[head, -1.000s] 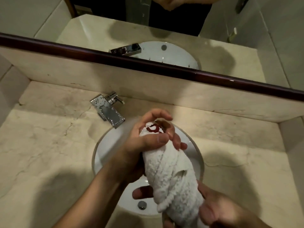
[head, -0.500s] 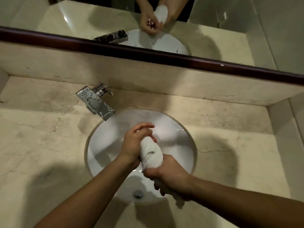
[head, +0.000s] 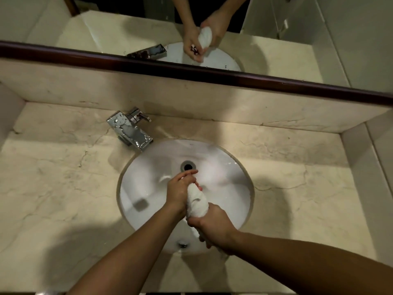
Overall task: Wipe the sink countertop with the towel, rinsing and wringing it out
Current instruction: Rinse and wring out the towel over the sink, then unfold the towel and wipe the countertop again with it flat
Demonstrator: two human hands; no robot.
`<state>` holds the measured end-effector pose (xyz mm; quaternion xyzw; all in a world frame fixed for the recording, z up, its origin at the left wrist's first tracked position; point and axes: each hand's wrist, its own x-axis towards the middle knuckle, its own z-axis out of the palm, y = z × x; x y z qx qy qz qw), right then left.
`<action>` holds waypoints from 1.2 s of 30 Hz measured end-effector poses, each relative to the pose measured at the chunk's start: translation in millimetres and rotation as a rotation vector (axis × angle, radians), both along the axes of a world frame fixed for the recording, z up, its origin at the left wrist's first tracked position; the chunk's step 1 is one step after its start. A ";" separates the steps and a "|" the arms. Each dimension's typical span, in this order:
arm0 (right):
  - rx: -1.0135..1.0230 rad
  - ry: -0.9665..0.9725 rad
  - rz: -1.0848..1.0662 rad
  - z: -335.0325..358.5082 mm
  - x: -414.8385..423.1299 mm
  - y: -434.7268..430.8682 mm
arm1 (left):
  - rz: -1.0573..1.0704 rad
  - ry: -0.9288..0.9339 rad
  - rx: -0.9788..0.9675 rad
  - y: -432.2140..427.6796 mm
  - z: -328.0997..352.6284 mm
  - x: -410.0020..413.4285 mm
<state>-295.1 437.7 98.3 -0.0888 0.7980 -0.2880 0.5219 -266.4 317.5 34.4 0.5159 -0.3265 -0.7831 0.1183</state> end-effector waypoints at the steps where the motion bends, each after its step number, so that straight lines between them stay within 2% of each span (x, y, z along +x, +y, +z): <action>1: -0.003 0.010 -0.003 4.2 1.4 -1.7 | 0.000 0.002 0.006 -1.8 3.2 0.3; 5: -0.096 0.018 -0.044 47.3 6.2 0.0 | -0.025 0.072 -0.018 -9.2 49.2 2.2; 8: -0.175 0.053 -0.105 67.6 1.4 11.4 | -0.159 0.024 -0.135 -14.0 80.6 7.7; 10: -0.229 0.104 -0.142 93.5 -4.9 23.8 | -0.200 0.089 -0.148 -9.0 115.2 17.3; 14: -0.353 0.239 -0.067 134.9 -17.0 34.4 | -0.269 0.178 -0.227 3.8 178.8 23.5; 19: -0.545 0.138 -0.074 178.4 -8.1 27.8 | -0.214 0.209 -0.407 4.2 230.6 19.1; 25: -0.766 0.093 -0.216 214.1 18.3 3.8 | -0.112 0.360 -0.406 -38.0 270.1 52.1; 26: -0.788 0.120 -0.256 218.0 25.5 -1.6 | -0.098 0.387 -0.388 -44.0 275.8 58.3; 30: -0.841 0.470 -0.357 229.7 65.9 -36.5 | -0.087 0.507 -0.346 -64.6 296.6 85.0; 33: -0.786 0.594 -0.283 236.0 90.9 -56.7 | -0.185 0.508 -0.428 -76.4 301.6 102.0; 36: -0.675 0.820 -0.158 239.9 101.4 -67.3 | -0.113 0.529 -0.471 -89.7 300.6 114.2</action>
